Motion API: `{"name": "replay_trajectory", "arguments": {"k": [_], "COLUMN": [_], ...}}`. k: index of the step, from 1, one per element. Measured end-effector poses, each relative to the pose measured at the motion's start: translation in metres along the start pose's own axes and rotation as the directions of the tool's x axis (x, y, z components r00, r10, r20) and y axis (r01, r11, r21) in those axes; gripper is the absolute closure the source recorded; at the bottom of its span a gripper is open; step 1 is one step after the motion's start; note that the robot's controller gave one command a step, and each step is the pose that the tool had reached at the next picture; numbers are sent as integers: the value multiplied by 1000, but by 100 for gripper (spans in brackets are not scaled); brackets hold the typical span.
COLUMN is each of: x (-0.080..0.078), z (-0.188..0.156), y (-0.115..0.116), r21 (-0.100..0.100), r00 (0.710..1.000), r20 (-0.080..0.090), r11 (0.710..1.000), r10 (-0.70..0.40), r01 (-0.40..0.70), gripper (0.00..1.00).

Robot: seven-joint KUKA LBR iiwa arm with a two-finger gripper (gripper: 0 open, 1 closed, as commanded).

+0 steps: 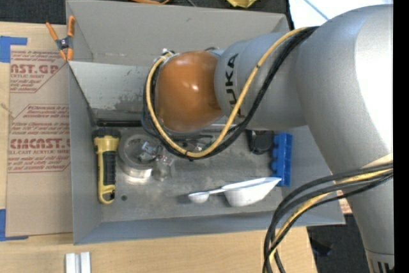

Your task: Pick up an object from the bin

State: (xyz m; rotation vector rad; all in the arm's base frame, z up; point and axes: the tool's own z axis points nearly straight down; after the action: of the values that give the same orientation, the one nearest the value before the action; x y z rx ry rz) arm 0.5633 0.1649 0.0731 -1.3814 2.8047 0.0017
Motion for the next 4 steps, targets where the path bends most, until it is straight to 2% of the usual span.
{"name": "replay_trajectory", "arguments": {"k": [4], "x": [3], "z": [-29], "y": [2], "r21": [-5], "r00": [1000], "r20": [-10], "r11": [1000], "r10": [-10], "r01": [10], "gripper": [100]}}
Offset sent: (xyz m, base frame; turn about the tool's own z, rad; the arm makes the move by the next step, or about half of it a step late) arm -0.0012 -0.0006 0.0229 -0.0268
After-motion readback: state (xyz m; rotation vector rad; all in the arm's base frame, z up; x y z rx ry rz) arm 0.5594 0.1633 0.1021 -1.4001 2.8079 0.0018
